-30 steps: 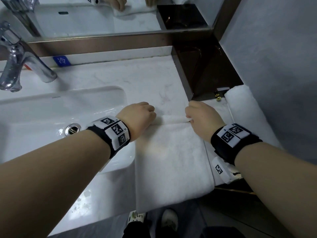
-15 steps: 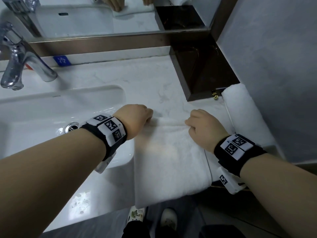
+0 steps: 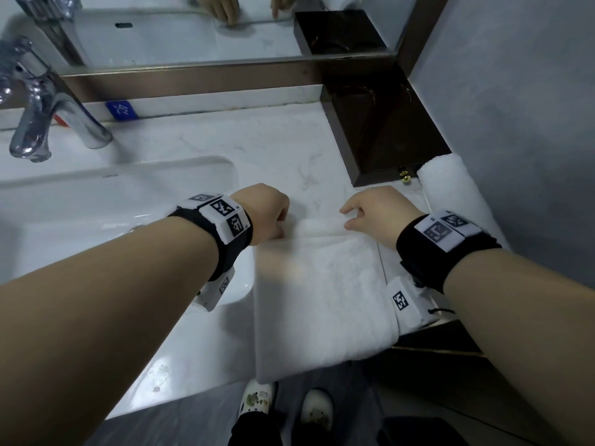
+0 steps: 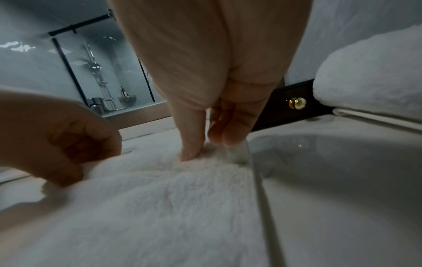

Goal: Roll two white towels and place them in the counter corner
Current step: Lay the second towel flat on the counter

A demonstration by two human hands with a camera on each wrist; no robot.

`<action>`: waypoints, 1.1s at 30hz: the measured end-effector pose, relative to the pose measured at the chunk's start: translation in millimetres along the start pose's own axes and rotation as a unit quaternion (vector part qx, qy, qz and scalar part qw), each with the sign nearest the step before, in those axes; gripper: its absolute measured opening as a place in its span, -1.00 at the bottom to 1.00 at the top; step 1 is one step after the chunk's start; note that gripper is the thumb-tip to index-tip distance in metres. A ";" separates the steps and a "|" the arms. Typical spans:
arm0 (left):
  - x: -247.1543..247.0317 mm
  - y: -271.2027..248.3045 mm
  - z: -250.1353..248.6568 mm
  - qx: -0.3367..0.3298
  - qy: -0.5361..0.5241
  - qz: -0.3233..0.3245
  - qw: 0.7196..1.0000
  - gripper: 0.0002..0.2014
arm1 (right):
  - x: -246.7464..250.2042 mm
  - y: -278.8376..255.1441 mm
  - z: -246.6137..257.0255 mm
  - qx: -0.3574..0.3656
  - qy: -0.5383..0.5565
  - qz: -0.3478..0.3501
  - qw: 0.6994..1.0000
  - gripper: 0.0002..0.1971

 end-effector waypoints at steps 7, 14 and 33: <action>-7.1 -1.9 -10.3 -0.024 0.053 0.008 0.998 -0.90 | 8.8 -0.3 13.8 0.022 -0.103 0.046 0.993 -0.60; -15.4 -13.0 -20.2 -0.072 0.083 -0.034 0.993 -0.86 | 3.3 -5.0 21.5 0.041 -0.153 0.037 0.987 -0.65; -20.4 -27.6 -27.4 0.019 -0.027 -0.015 0.999 -0.76 | -35.0 -31.6 -3.9 0.104 -0.059 -0.102 0.988 -0.86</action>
Point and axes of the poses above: each hand's wrist, its own y-axis towards the middle knuckle, its own x-axis out of the back of the hand, z = x × y, the point moved 4 cm from there along y, towards the middle knuckle, and after that the axes turned 14 degrees about -x, right-handed, at the moved point
